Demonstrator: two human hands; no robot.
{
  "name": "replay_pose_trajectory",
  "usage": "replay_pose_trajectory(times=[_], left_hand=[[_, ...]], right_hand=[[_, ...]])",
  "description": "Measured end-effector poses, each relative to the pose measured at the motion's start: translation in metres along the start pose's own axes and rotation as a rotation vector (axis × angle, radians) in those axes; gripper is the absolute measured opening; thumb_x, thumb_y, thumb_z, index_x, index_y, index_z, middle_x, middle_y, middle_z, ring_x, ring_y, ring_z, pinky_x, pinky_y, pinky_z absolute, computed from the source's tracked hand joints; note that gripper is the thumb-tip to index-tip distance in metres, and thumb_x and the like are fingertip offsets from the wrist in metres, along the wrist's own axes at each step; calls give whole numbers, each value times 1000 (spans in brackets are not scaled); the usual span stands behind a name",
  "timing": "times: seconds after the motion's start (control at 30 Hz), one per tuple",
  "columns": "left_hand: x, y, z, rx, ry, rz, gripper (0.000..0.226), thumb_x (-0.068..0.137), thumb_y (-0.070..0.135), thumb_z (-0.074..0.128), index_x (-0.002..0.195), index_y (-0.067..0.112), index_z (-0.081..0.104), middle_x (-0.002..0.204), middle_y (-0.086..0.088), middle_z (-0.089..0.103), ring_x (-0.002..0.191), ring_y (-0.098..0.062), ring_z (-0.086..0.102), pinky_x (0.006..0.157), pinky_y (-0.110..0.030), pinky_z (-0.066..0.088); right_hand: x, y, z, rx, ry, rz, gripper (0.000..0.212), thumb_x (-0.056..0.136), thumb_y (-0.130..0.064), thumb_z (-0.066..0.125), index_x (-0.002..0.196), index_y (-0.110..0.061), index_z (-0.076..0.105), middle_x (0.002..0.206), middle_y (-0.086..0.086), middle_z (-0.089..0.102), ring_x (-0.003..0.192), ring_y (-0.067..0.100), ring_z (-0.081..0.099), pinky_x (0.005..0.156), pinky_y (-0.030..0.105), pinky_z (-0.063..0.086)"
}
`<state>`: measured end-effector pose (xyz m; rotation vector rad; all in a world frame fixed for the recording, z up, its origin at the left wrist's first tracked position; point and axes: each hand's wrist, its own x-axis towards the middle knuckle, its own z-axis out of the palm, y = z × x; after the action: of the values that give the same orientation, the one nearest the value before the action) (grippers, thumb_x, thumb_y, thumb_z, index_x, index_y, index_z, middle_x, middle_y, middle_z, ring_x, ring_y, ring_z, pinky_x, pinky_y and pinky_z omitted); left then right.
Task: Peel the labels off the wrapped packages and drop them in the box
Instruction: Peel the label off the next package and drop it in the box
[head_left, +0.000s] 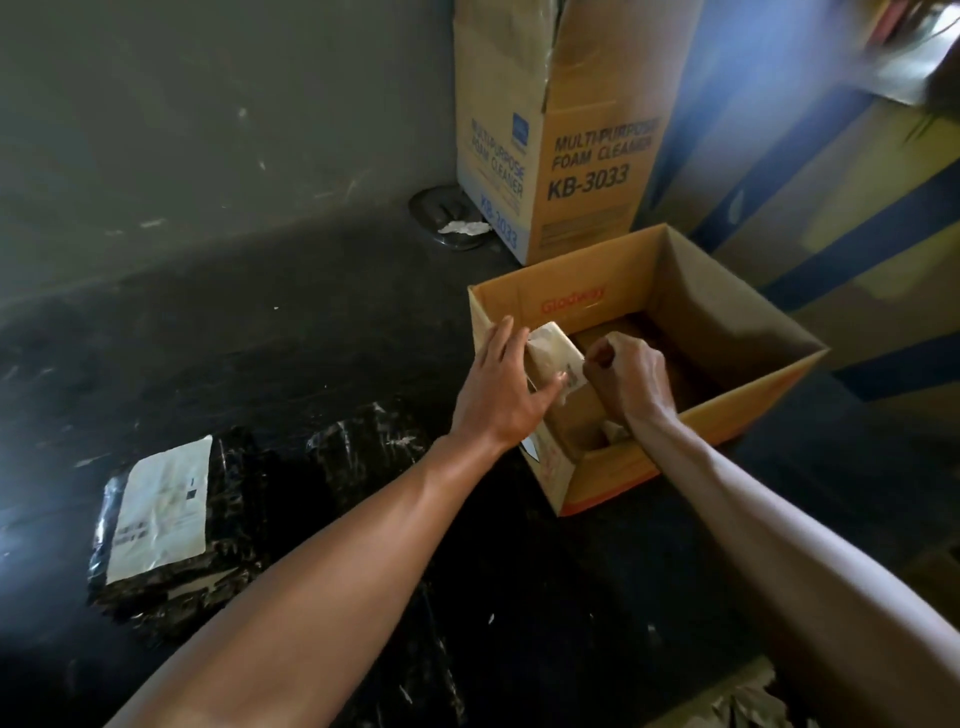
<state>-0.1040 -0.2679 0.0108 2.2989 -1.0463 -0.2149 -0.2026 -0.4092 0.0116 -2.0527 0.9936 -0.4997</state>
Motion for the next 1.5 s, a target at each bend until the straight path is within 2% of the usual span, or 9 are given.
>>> replay_pose_trajectory(times=[0.07, 0.2, 0.37, 0.47, 0.67, 1.03, 1.13, 1.3, 1.5], left_hand=[[5, 3, 5, 53, -37, -16, 87, 91, 58, 56, 155, 16, 17, 165, -3, 5, 151, -19, 4, 118, -43, 22], [2, -1, 12, 111, -82, -5, 86, 95, 54, 53, 156, 11, 10, 165, -3, 1, 151, -16, -1, 118, -40, 19], [0, -4, 16, 126, -49, -9, 91, 92, 59, 52, 157, 12, 10, 165, -2, 2, 151, -16, 3, 117, -39, 22], [-1, -6, 16, 129, -50, 6, 94, 91, 65, 50, 157, 12, 9, 165, -2, 2, 151, -14, 0, 117, -39, 21], [0, -8, 17, 182, -102, 13, 96, 90, 72, 39, 157, 13, 4, 165, -1, -5, 150, -13, -8, 119, -41, 15], [1, -5, 15, 180, -123, -11, 95, 92, 68, 43, 157, 12, 4, 165, -2, -6, 150, -14, -10, 120, -40, 13], [1, -5, 15, 159, -124, -13, 95, 91, 67, 44, 157, 12, 3, 165, 0, -6, 150, -13, -11, 122, -41, 14], [2, -6, 17, 137, -120, -20, 95, 91, 67, 46, 157, 12, 4, 165, -1, -5, 150, -13, -10, 122, -43, 15], [3, -5, 16, 145, -128, -26, 94, 92, 64, 47, 157, 12, 4, 165, -1, -4, 150, -14, -9, 122, -42, 14]], right_hand=[[-2, 1, 1, 23, 13, 19, 21, 92, -16, 54, 78, -15, 70, 88, 1, 68, 81, 19, 66, 55, 28, 47], [-2, 5, 4, -161, 61, -105, 8, 91, -9, 65, 98, -14, 65, 101, 5, 65, 87, 20, 65, 55, 25, 50], [-1, 10, 7, -81, 54, -76, 17, 91, -7, 64, 81, -20, 64, 95, 0, 65, 86, 14, 63, 54, 17, 42], [2, 11, 8, -77, 106, -109, 4, 87, -13, 75, 87, -12, 71, 106, 7, 71, 97, 20, 67, 60, 20, 50], [-1, 11, 7, -62, 125, -149, 12, 88, -12, 73, 99, -8, 73, 116, 10, 71, 110, 25, 67, 73, 27, 60], [3, 14, 5, 7, 83, -117, 7, 84, -6, 77, 84, -13, 73, 99, 2, 72, 99, 17, 67, 70, 21, 56], [3, 13, 6, -3, 91, -122, 10, 82, -6, 79, 83, -12, 71, 103, 3, 71, 104, 19, 67, 66, 16, 52], [5, 14, 7, -7, 96, -144, 16, 81, -7, 81, 85, -13, 67, 106, 5, 72, 108, 22, 68, 73, 24, 59], [6, 15, 8, 15, 118, -145, 8, 87, -13, 76, 91, -8, 73, 111, 9, 73, 108, 22, 70, 64, 11, 50]])
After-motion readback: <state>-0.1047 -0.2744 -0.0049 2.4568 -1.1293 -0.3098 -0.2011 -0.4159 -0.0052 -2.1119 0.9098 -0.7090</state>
